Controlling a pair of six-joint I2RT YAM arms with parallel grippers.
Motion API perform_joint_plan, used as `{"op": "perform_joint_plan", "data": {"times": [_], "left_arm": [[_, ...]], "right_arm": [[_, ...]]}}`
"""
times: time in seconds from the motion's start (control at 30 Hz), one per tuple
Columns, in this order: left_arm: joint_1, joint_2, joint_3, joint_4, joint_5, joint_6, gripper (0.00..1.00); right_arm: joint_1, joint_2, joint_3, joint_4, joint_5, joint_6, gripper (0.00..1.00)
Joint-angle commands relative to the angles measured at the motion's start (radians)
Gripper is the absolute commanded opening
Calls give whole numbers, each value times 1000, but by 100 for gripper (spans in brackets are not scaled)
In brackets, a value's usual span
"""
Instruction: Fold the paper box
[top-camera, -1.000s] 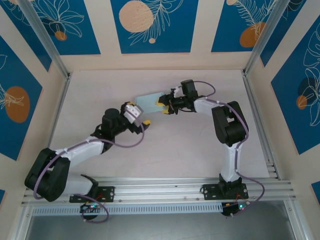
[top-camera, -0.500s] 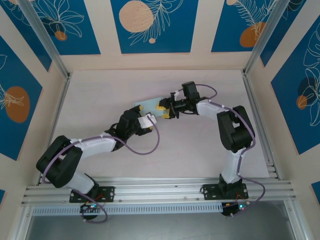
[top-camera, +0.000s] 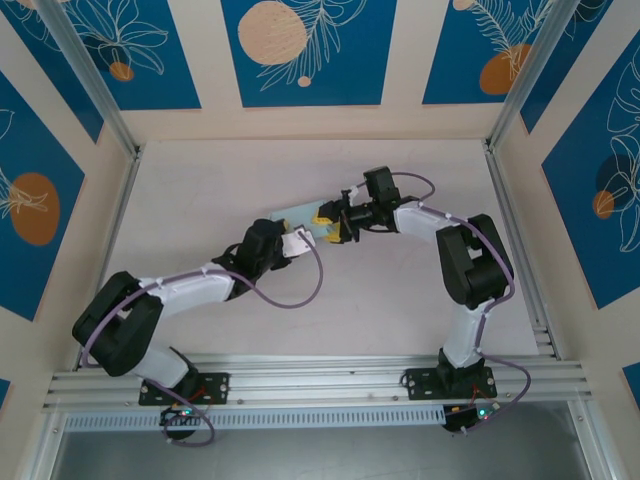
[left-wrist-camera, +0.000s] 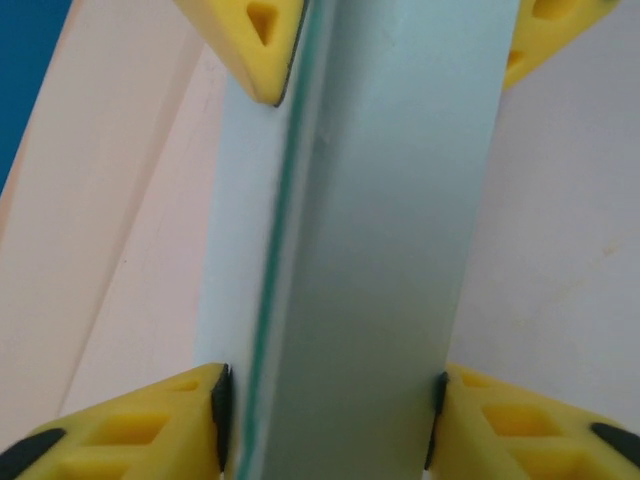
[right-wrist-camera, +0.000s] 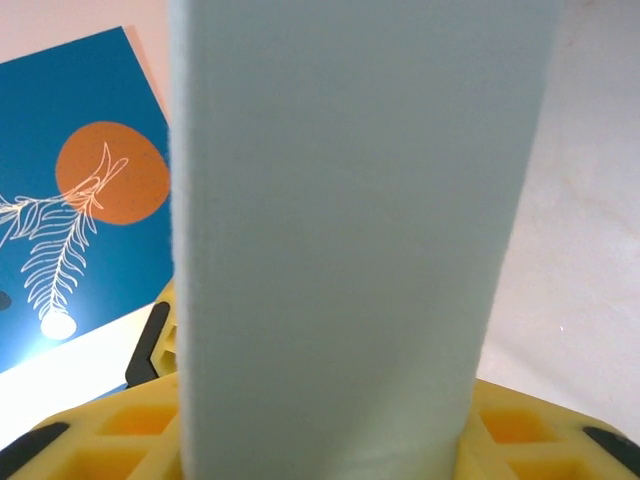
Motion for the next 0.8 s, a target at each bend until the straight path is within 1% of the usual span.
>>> {"op": "perform_joint_plan", "data": {"times": [0.0, 0.1, 0.23, 0.4, 0.47, 0.6, 0.7, 0.77], "left_arm": [[-3, -51, 40, -66, 31, -27, 43], [-2, -74, 54, -129, 69, -32, 42], [4, -99, 104, -274, 140, -51, 38], [34, -110, 205, -533, 282, -86, 37], [47, -93, 249, -630, 318, -91, 36], [85, -14, 363, -840, 382, -102, 31], [107, 62, 438, -970, 407, -99, 31], [117, 101, 484, -1035, 443, -86, 31]], "right_arm": [[2, -60, -24, -44, -23, -55, 52], [-5, -91, -36, -67, 1, -85, 62], [-28, -154, -69, -84, 37, -118, 68], [-80, -281, -129, -134, 130, -182, 69], [-94, -335, -143, -169, 182, -219, 69], [-98, -426, -139, -259, 303, -323, 69], [-88, -472, -125, -319, 368, -414, 69], [-72, -497, -113, -363, 424, -479, 69]]}}
